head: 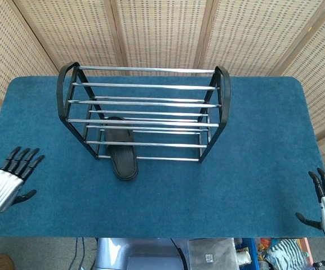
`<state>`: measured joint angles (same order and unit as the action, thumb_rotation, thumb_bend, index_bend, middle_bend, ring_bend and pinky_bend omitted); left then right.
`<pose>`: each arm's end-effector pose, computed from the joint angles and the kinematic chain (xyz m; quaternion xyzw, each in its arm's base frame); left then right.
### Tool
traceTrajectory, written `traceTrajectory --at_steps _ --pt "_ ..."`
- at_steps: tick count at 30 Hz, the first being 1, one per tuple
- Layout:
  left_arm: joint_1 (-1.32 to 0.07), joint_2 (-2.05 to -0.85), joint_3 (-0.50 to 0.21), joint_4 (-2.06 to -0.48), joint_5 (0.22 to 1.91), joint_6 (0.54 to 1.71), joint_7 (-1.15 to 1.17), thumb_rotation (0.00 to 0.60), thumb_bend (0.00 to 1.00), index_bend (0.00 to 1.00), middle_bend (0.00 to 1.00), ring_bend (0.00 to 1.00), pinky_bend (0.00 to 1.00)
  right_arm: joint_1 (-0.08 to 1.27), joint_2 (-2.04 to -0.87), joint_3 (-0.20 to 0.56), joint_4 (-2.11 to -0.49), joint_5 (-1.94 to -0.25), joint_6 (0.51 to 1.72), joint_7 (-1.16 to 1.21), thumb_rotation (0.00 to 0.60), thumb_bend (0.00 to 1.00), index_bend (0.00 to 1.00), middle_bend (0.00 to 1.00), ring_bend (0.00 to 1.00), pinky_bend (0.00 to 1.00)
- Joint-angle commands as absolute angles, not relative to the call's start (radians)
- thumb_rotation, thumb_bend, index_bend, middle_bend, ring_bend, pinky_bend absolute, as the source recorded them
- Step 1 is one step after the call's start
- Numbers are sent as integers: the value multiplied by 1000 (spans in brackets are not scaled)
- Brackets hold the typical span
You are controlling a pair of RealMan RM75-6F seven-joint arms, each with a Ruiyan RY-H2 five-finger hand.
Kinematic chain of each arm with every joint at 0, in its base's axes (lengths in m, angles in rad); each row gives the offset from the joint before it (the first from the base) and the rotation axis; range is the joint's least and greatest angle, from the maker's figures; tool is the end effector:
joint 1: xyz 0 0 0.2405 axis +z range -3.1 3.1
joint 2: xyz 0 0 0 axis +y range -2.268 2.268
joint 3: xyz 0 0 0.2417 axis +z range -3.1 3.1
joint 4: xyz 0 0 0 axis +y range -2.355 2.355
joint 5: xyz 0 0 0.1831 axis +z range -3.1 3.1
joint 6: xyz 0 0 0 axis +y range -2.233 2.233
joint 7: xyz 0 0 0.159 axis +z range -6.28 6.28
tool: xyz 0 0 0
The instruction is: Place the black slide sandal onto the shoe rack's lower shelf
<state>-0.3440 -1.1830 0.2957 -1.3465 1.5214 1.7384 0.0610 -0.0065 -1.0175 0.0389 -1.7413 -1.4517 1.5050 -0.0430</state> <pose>-0.2795 0.2125 0.1720 -0.7110 -0.2202 -0.3708 0.5554 -0.2932 -0.1631 0.2003 0.5641 -0.4169 0.3514 0.6202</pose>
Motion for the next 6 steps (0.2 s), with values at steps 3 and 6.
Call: traceTrajectory --at_steps 3,6 --pt "-220 -1060 169 -1670 1293 1707 135 600 108 0 0 0 0 -17 -1006 33 -1742 -1476 1525 -19 600 0 0 0 0 0" --pt "-223 -1038 135 -1746 1223 1674 198 600 107 0 0 0 0 -21 -1003 31 -1741 -1487 1534 -9 600 0 0 0 0 0"
